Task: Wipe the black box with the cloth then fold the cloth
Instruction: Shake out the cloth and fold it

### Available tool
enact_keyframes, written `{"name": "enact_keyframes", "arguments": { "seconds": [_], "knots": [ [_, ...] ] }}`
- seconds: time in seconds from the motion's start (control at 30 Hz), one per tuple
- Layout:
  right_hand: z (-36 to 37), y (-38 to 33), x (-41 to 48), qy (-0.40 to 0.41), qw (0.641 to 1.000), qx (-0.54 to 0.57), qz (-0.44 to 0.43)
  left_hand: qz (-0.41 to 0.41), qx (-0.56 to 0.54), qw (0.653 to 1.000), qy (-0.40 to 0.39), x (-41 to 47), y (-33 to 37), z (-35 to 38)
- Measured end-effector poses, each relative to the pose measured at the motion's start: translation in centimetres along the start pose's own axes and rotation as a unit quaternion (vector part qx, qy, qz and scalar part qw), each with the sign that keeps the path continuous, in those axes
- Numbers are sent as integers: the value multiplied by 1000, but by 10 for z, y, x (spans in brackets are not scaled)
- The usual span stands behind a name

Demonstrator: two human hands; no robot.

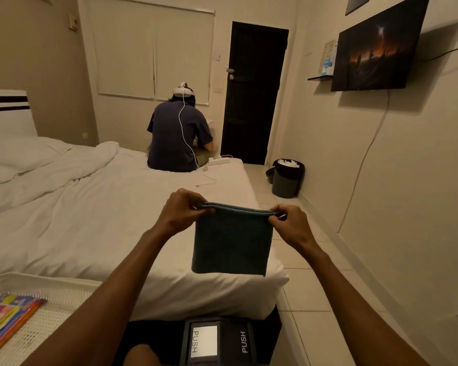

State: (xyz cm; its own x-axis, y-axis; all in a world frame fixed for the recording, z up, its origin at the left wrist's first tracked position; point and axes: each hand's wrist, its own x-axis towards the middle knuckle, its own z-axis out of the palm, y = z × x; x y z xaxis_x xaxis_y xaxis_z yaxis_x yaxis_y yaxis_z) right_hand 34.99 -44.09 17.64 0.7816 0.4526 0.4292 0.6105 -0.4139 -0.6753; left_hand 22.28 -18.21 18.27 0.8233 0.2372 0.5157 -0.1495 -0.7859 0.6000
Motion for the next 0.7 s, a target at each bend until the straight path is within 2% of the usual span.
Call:
{"name": "enact_keyframes", "arguments": {
  "seconds": [0.13,0.3,0.5,0.7],
  "knots": [
    [19,-17,6,-38,999,-21,-12,-37,6,999,-22,-15,-12,-32],
    [74,-64,3,-64,995,11,-70,-110,26,991,-67,-52,-39,-112],
    [173,-132,-12,-126,983,85,-102,-182,28,983,-20,-115,-83,-209],
    [260,-178,-30,-172,973,127,-91,-256,66,964,25,-165,-136,-259]
  ]
}}
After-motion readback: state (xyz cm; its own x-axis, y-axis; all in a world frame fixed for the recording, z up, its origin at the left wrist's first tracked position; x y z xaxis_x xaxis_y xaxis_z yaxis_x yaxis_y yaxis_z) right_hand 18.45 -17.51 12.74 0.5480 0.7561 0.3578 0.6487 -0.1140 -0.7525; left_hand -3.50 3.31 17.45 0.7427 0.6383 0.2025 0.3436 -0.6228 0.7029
